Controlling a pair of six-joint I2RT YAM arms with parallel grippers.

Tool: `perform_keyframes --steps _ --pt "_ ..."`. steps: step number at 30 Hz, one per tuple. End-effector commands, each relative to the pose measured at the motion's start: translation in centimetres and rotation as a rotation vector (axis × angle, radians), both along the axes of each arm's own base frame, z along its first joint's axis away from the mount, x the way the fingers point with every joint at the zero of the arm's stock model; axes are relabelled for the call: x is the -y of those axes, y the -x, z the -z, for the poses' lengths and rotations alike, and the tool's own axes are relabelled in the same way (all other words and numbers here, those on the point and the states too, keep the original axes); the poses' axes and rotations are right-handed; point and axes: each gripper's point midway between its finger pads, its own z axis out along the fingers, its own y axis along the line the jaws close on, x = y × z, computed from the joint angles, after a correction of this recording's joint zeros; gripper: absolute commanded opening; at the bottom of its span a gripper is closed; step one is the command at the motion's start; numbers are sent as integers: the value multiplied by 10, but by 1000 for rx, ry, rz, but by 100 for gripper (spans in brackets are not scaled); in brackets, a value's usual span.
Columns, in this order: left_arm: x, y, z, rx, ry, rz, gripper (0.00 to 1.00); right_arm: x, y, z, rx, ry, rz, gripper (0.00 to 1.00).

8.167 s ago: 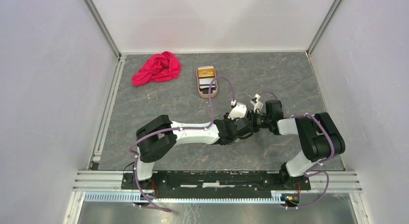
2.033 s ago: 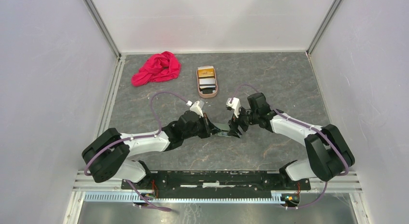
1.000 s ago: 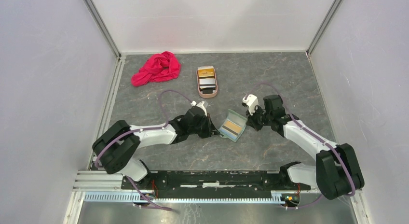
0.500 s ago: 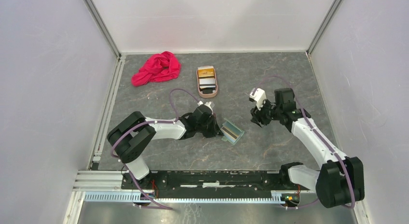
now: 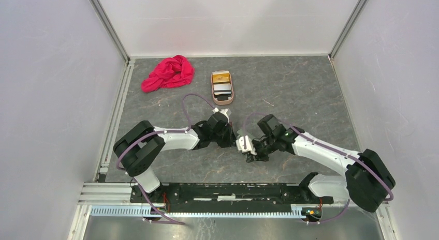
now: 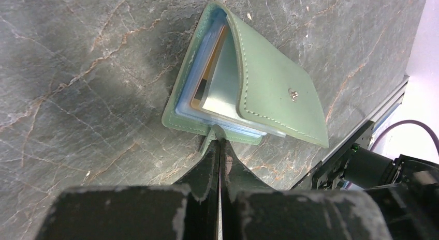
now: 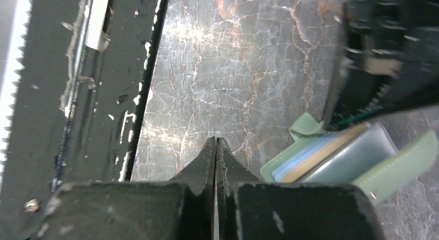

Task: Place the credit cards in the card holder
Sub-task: Open the card holder at the center of the board.

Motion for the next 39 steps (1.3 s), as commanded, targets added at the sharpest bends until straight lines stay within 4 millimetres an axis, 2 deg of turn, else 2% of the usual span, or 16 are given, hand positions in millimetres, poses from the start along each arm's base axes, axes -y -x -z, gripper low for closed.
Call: perform_keyframes --steps 1,3,7,11,16,19,22,25,27,30,33,36,39 --pt "-4 1 -5 41 -11 16 2 -11 -33 23 223 104 125 0" --pt "-4 2 -4 39 -9 17 2 -6 -50 28 300 144 220 0" --pt "-4 5 -6 40 2 27 2 0 -78 21 382 164 364 0" --pt "-4 9 -22 69 39 43 2 7 -101 9 408 151 484 0" --pt "-6 11 -39 99 66 49 2 21 -123 1 395 141 609 0" --pt "-7 12 -42 102 63 54 2 30 -134 -2 419 150 674 2" --pt "-11 13 -37 94 40 51 2 31 -137 -2 397 149 682 7" --pt "-12 14 -33 83 31 54 2 16 -118 -5 326 83 570 24" --pt "-11 15 -36 86 41 59 2 17 -122 -5 325 89 600 28" --pt "-10 14 -49 105 58 61 2 37 -145 4 309 155 724 29" --pt "-16 12 -56 128 37 53 2 56 -157 23 220 223 798 24" --pt "-26 14 -44 98 -18 46 2 65 -150 46 144 294 797 23" --pt "-32 15 -26 49 -51 36 2 61 -139 58 69 315 762 23"
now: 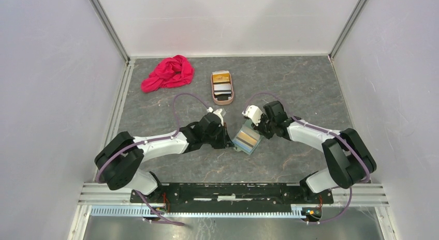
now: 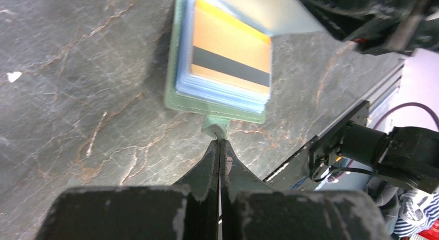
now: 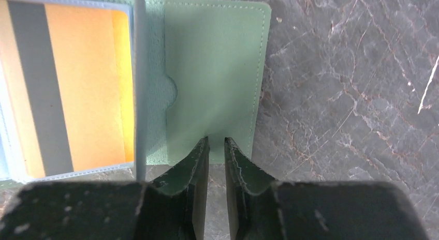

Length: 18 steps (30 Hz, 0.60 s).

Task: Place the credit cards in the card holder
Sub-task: Open the card holder at the center of the board.

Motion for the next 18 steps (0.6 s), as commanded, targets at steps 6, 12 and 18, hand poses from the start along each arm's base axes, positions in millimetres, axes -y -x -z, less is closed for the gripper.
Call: perform_keyframes --steps 6,12,18 --pt "-16 -5 29 -58 -95 -19 10 -20 27 9 -179 -88 -62 25" --pt "-18 -8 11 -43 -73 -33 31 -22 36 16 -231 -104 -78 25" --pt "-7 -19 -49 61 74 -27 37 -23 34 15 -224 -110 -79 25"
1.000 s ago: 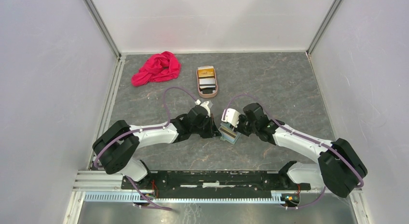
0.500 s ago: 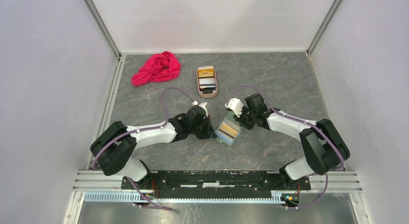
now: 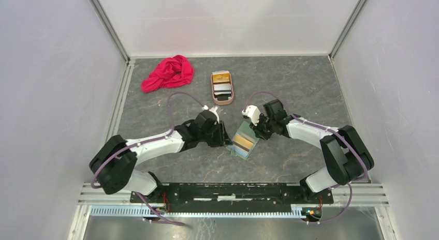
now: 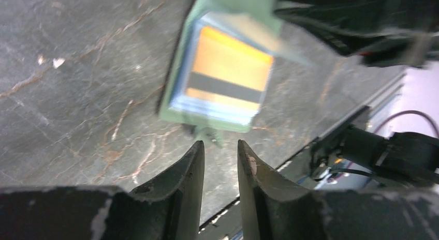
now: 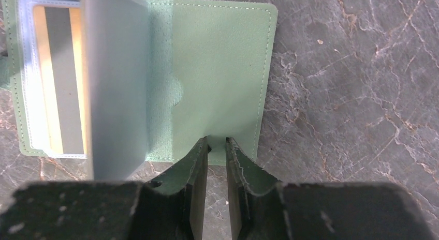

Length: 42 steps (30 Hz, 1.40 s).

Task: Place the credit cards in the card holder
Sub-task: Open the card holder at the center of the board.

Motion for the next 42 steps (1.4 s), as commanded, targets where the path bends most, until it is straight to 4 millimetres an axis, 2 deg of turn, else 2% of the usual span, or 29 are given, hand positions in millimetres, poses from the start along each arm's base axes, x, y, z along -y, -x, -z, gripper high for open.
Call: perform_keyframes --steps 1,2,5,7,13,21,27,30,33,34,36,38,40,42 --pt "19 -17 -68 130 171 28 36 -5 22 10 -106 -16 -27 25" --pt "21 -19 -72 136 190 31 34 -6 22 9 -105 -16 -27 25" --pt "33 -19 -64 100 231 65 18 -6 21 9 -104 -15 -28 25" --pt "43 -18 -56 74 257 88 14 -6 21 10 -105 -13 -28 25" --pt "64 -35 -12 17 223 95 11 -6 21 10 -111 -15 -30 26" --pt "85 -67 -8 67 193 76 12 -12 22 -2 -87 -57 -66 31" --pt "87 -72 11 45 161 69 15 -13 16 -31 4 -107 -103 38" --pt "87 -74 27 20 139 68 15 -1 0 -53 117 -90 -71 45" --pt "86 -75 33 12 131 68 15 14 -15 -81 263 -73 -31 53" --pt "87 -75 34 10 131 71 15 12 -13 -88 292 -95 -57 56" --pt "86 -75 34 11 129 74 15 -5 5 -92 273 -183 -174 58" --pt "87 -75 32 15 130 79 15 -25 28 -84 163 -292 -258 57" --pt "87 -76 27 23 137 79 16 -36 37 -72 38 -332 -263 52" --pt "87 -77 20 39 143 76 16 -39 38 -53 -81 -320 -235 39"
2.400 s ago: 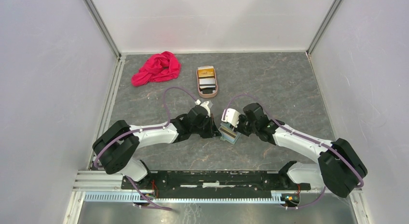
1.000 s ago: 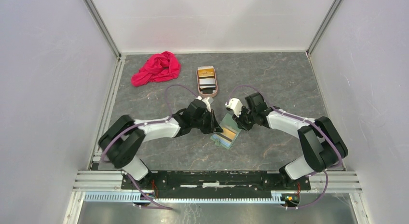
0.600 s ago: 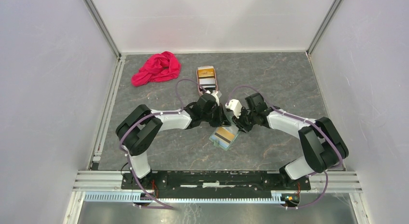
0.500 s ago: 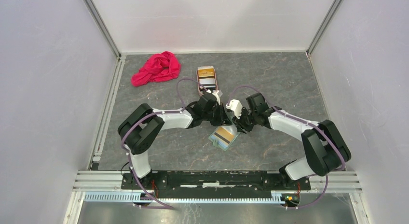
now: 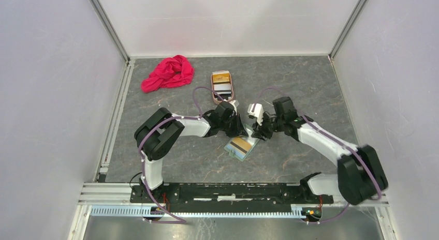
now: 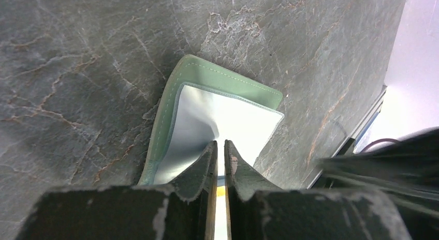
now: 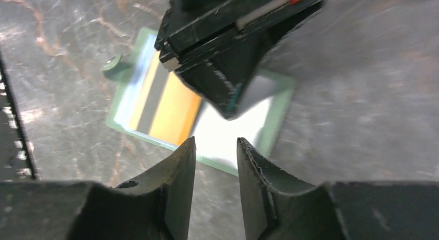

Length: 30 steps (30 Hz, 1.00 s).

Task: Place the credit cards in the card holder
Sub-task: Open the card holder at the center of the board.

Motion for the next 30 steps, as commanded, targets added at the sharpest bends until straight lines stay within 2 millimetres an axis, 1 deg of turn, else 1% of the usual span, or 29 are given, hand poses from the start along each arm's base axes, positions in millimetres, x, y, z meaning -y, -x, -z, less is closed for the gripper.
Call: perform_keyframes --steps 1,3,5,8,13,15,17,18,21,23,27,30 --pt "3 -12 -21 73 22 -3 16 -18 20 34 -259 -34 -57 32" --pt "2 -12 -27 84 28 -8 16 -13 16 51 -305 8 -3 24" --pt "-1 -11 -31 93 28 -14 17 -8 11 62 -312 35 53 21" --pt "-6 -12 -38 118 26 -29 17 -3 10 72 -331 58 98 21" --pt "-15 -14 -66 191 43 -52 18 -2 15 83 -380 77 97 21" --pt "-20 -10 -76 211 56 -60 18 -3 18 85 -396 77 87 21" --pt "-26 -1 -83 209 84 -78 19 -5 24 85 -418 68 60 21" --pt "-31 7 -78 191 90 -86 20 -6 26 85 -425 63 46 22" --pt "-40 28 -75 144 155 -116 22 -8 31 84 -441 52 23 23" --pt "-47 39 -71 113 203 -145 26 -8 36 86 -460 49 17 23" --pt "-55 51 -64 81 266 -172 30 -6 43 90 -488 50 17 23" --pt "-51 56 -58 59 261 -146 30 -6 43 91 -489 53 20 23"
